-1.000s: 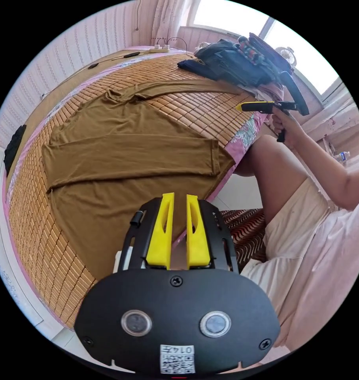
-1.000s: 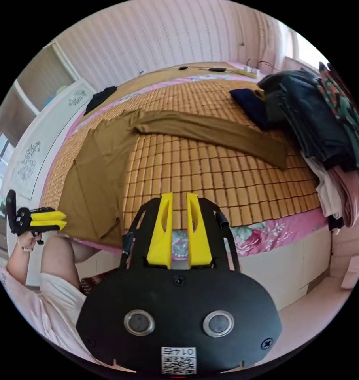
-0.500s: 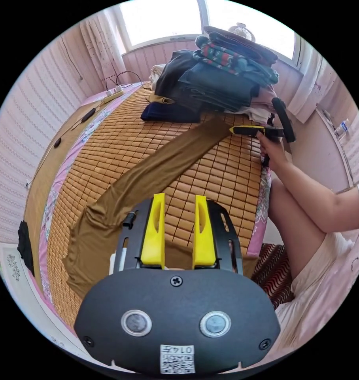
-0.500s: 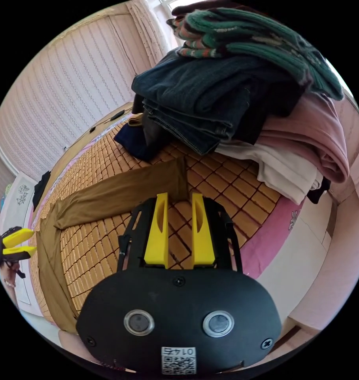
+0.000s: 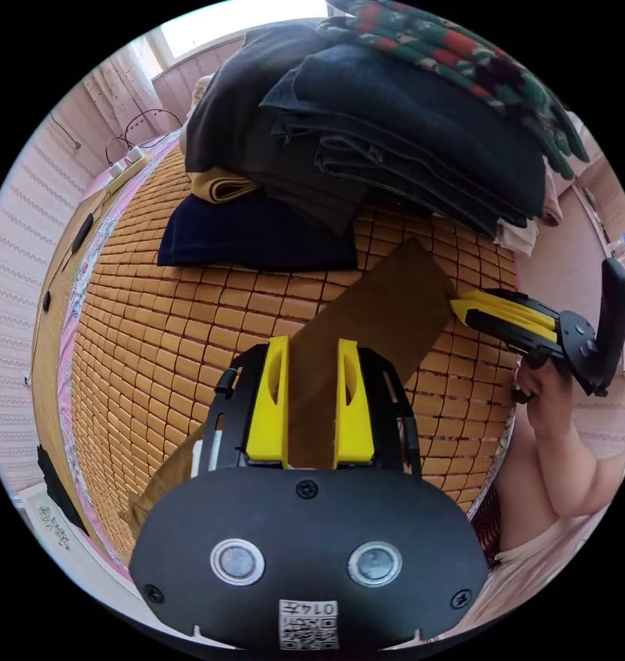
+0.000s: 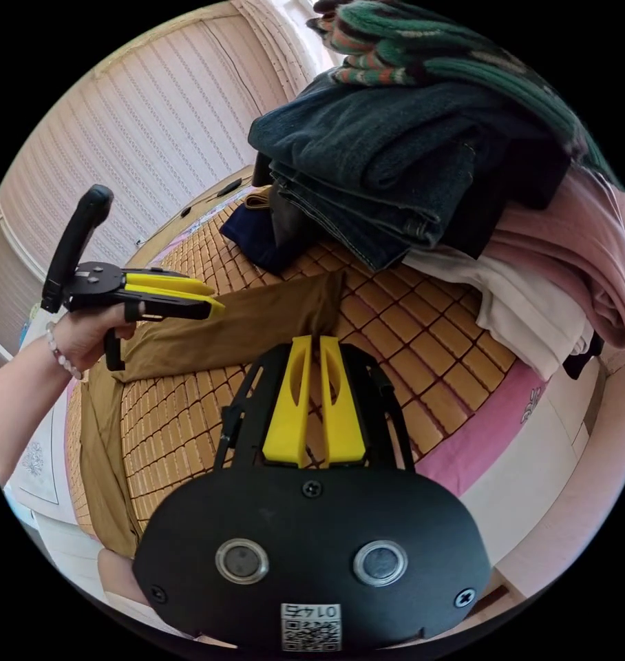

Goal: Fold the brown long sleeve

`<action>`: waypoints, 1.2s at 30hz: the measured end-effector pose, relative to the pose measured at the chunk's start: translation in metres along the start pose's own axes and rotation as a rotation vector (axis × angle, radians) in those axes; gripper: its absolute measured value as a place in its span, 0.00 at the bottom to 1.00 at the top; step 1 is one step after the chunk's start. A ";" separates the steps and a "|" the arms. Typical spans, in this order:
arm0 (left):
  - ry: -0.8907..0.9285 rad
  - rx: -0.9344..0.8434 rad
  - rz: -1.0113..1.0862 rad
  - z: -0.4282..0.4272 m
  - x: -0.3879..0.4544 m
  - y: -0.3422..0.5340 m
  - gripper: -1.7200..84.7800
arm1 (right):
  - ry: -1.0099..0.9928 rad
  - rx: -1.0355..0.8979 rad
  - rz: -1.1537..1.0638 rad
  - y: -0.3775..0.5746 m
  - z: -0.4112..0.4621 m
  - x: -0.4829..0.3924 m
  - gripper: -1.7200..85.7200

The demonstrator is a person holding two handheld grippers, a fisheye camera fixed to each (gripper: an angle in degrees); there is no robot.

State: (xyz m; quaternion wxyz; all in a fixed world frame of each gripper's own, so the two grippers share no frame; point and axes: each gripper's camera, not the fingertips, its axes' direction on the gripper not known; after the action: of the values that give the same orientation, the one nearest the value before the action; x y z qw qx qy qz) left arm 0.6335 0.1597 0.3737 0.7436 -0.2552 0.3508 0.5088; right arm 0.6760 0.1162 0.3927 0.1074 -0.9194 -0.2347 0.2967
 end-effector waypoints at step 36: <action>-0.118 0.016 0.173 0.079 0.064 -0.105 0.01 | -0.100 0.031 0.064 -0.042 0.019 0.077 0.03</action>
State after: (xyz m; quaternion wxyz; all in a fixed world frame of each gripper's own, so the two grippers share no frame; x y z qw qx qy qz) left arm 0.7678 0.2174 0.3754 0.7182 -0.1875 0.3313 0.5825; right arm 0.7042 0.1920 0.3538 0.1004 -0.9088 -0.2056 0.3489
